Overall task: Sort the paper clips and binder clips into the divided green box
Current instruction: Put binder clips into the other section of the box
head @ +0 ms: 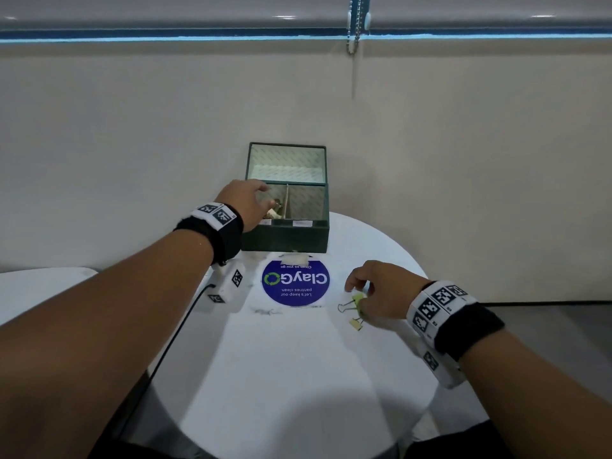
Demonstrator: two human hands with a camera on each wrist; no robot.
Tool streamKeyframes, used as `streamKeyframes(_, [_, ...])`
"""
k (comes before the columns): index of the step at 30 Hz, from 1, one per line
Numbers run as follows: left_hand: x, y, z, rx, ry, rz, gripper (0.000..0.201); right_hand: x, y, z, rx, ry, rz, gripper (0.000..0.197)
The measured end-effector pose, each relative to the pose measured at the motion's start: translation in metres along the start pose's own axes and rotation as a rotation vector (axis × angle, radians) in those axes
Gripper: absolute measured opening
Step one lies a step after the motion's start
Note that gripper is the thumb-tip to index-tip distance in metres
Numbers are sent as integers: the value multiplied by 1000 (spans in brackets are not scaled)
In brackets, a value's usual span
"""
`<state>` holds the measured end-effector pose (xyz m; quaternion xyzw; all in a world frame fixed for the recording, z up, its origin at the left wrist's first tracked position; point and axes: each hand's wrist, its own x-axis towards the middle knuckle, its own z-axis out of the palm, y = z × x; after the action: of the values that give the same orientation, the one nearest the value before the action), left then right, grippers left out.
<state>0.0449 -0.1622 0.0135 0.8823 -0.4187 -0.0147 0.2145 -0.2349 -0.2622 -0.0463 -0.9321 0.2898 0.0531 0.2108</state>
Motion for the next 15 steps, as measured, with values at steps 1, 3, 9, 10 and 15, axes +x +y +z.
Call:
streamKeyframes(1, [-4, 3, -2, 9, 13, 10, 41, 0, 1, 1, 0, 10, 8, 29])
streamKeyframes(3, [-20, 16, -4, 50, 57, 104, 35, 0, 2, 3, 6, 33, 26, 27])
streamKeyframes(9, [-102, 75, 35, 441, -401, 842, 26, 7, 7, 4, -34, 112, 58, 21])
streamKeyframes(10, [-115, 83, 44, 482, -450, 948, 27, 8, 7, 3, -43, 121, 59, 18])
streamKeyframes(15, [-133, 96, 72, 452, -553, 1023, 25, 9, 6, 0, -45, 145, 50, 19])
